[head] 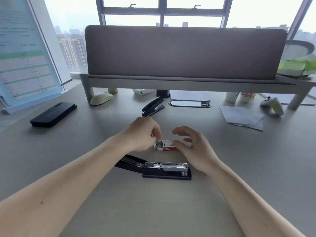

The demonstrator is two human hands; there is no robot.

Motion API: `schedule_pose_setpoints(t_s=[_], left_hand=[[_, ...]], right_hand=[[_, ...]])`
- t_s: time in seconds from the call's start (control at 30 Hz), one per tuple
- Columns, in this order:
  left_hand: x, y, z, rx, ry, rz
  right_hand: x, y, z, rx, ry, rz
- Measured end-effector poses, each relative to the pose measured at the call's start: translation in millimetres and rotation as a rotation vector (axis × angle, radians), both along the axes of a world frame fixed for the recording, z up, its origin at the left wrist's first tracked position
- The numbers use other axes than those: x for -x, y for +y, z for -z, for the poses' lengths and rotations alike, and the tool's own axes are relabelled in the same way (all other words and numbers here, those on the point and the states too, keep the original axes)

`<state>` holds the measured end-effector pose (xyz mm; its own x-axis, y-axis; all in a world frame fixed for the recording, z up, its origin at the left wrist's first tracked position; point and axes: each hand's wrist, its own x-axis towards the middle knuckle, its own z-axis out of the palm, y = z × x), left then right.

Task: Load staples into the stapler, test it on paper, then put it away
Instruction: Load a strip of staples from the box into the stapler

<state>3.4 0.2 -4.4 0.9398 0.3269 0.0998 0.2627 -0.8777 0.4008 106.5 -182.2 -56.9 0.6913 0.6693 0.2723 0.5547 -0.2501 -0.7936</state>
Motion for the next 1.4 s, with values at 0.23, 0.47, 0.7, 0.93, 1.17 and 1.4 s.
schedule_pose_setpoints(t_s=[0.23, 0.47, 0.7, 0.93, 1.17, 1.4], left_hand=[[-4, -1, 9, -0.027, 0.012, 0.035], [-2, -3, 8, -0.023, 0.002, 0.004], [2, -7, 6, -0.034, 0.007, -0.029], [2, -9, 5, -0.052, 0.036, -0.041], [3, -13, 8, -0.071, 0.016, -0.051], [4, -9, 5, -0.065, 0.031, -0.055]], right_hand=[[-7, -1, 10, 0.085, -0.095, -0.063], [-8, -1, 10, 0.109, -0.102, -0.061], [-7, -1, 11, 0.127, -0.110, -0.060], [-9, -2, 11, 0.134, -0.120, -0.057], [-10, -2, 11, 0.140, -0.139, -0.059], [-10, -2, 12, 0.142, -0.122, -0.056]])
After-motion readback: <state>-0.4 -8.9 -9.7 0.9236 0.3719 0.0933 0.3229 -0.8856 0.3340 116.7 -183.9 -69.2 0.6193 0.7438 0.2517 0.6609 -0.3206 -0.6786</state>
